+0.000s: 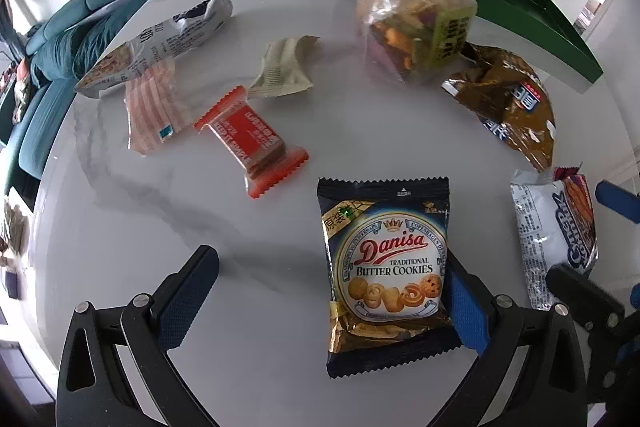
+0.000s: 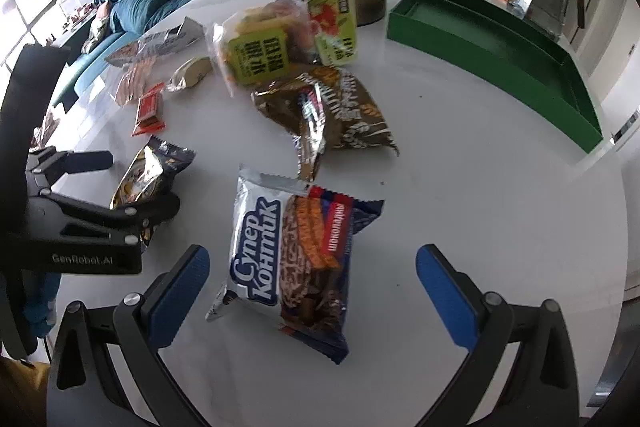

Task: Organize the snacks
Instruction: 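Grasp the Danisa cookie pack with left tool while right tool grasps the Super Kontik pack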

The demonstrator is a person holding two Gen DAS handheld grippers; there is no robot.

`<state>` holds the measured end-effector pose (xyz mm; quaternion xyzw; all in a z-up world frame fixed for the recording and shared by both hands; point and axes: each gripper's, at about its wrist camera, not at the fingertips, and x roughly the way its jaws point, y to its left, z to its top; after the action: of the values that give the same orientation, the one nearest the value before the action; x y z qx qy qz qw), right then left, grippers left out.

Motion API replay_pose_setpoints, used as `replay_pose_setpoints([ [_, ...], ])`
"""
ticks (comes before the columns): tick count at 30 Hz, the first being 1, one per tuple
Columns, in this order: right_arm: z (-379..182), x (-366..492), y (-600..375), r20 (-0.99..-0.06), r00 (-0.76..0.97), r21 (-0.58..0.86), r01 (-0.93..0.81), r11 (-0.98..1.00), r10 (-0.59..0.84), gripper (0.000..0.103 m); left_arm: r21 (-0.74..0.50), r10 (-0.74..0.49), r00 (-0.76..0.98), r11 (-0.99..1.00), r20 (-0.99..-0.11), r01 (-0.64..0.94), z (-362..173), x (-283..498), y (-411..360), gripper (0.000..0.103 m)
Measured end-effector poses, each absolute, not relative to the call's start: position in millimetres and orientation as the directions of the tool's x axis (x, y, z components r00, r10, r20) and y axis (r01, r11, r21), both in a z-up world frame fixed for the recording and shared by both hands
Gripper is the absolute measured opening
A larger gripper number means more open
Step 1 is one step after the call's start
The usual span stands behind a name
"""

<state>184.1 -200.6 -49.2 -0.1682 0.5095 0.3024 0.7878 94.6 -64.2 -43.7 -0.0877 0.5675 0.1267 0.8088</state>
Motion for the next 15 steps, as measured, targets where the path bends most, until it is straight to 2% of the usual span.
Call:
replay_pose_setpoints([
  [4, -54.9, 183.5, -194.8, -0.914, 0.275, 0.048, -0.659, 0.751, 0.300, 0.103, 0.003, 0.104, 0.325, 0.955, -0.940, -0.297, -44.9, 96.7, -62.5, 0.102],
  [5, -56.1, 184.3, -194.4, -0.917, 0.261, 0.060, -0.657, 0.751, 0.302, 0.091, 0.004, 0.104, 0.326, 0.956, -0.940, -0.294, -43.8, 95.3, -59.7, 0.102],
  [6, -57.3, 184.1, -193.5, -0.919, 0.255, 0.065, -0.656, 0.752, 0.302, 0.085, 0.004, 0.104, 0.326, 0.956, -0.940, -0.292, -43.4, 95.1, -60.5, 0.102],
  [15, -59.1, 181.6, -189.8, -0.924, 0.266, 0.043, -0.638, 0.769, 0.273, 0.084, 0.002, 0.087, 0.295, 0.961, -0.952, -0.278, -42.1, 119.0, -53.0, 0.102],
])
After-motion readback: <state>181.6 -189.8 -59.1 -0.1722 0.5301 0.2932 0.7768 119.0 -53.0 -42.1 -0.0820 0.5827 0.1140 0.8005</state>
